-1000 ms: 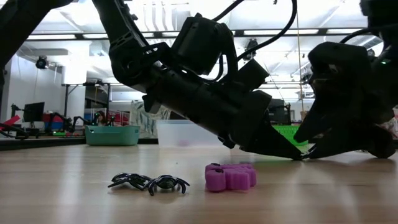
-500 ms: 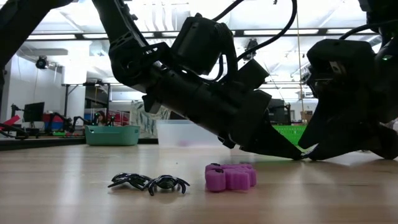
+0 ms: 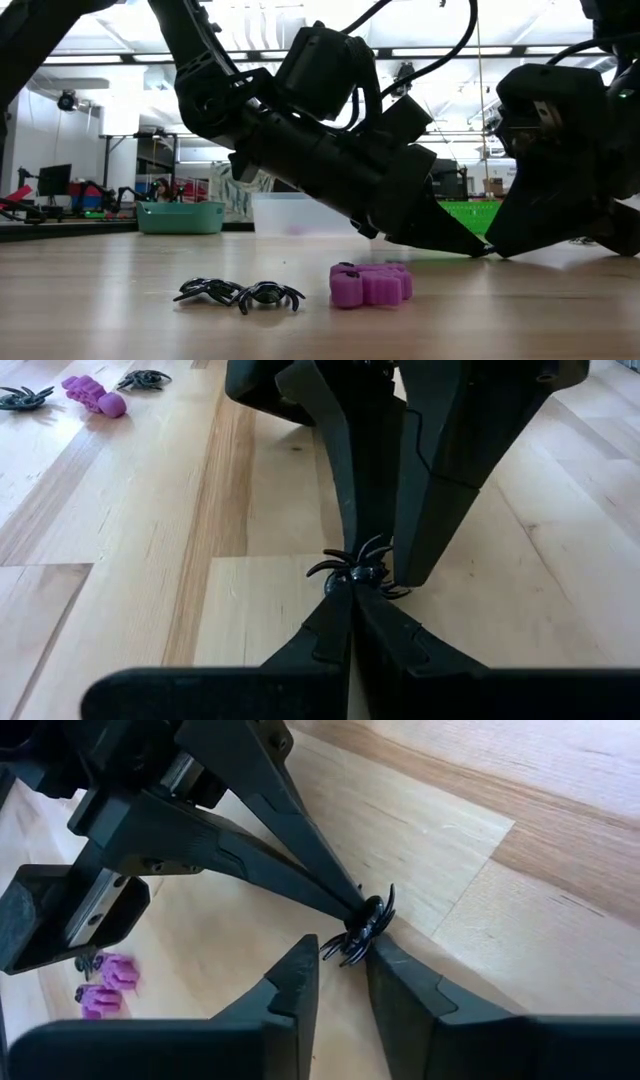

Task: Sort Halloween decoration
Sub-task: Put the black spider toy into the green bin

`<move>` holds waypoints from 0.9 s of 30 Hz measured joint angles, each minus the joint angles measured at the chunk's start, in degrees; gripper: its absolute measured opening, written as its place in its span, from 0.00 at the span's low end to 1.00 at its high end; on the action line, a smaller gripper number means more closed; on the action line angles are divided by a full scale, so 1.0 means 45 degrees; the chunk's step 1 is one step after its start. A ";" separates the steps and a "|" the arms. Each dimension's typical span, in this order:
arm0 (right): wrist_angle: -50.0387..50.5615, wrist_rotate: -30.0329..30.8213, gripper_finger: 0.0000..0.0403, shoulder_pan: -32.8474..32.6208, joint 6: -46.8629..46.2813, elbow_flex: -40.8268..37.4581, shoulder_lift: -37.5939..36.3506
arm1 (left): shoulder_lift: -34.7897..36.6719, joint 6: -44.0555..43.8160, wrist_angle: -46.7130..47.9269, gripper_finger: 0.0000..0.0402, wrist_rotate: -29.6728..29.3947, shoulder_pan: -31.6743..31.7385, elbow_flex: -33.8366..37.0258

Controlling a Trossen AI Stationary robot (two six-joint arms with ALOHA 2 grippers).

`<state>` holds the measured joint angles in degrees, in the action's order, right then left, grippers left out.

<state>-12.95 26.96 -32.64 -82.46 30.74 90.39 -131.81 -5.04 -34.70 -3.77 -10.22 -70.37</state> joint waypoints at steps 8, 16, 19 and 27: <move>0.0029 0.0107 0.10 -0.0010 0.0090 0.0005 0.0005 | 0.0000 -0.0063 0.0005 0.00 0.0024 -0.0024 0.0000; 0.0044 0.0157 0.04 -0.0010 0.0302 0.0005 0.0010 | 0.0039 -0.0097 0.0039 0.00 0.0029 -0.0119 0.0005; 0.0053 0.0175 0.03 -0.0010 0.0328 0.0005 0.0010 | 0.0114 -0.0105 0.0081 0.00 0.0049 -0.0132 0.0015; 0.0019 0.0337 0.03 0.0000 0.0611 0.0005 0.0010 | 0.0604 -0.0261 0.1089 0.00 0.0117 -0.0144 0.0019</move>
<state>-12.86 28.48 -32.64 -79.71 30.76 90.43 -129.09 -6.21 -29.80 -3.25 -10.87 -70.28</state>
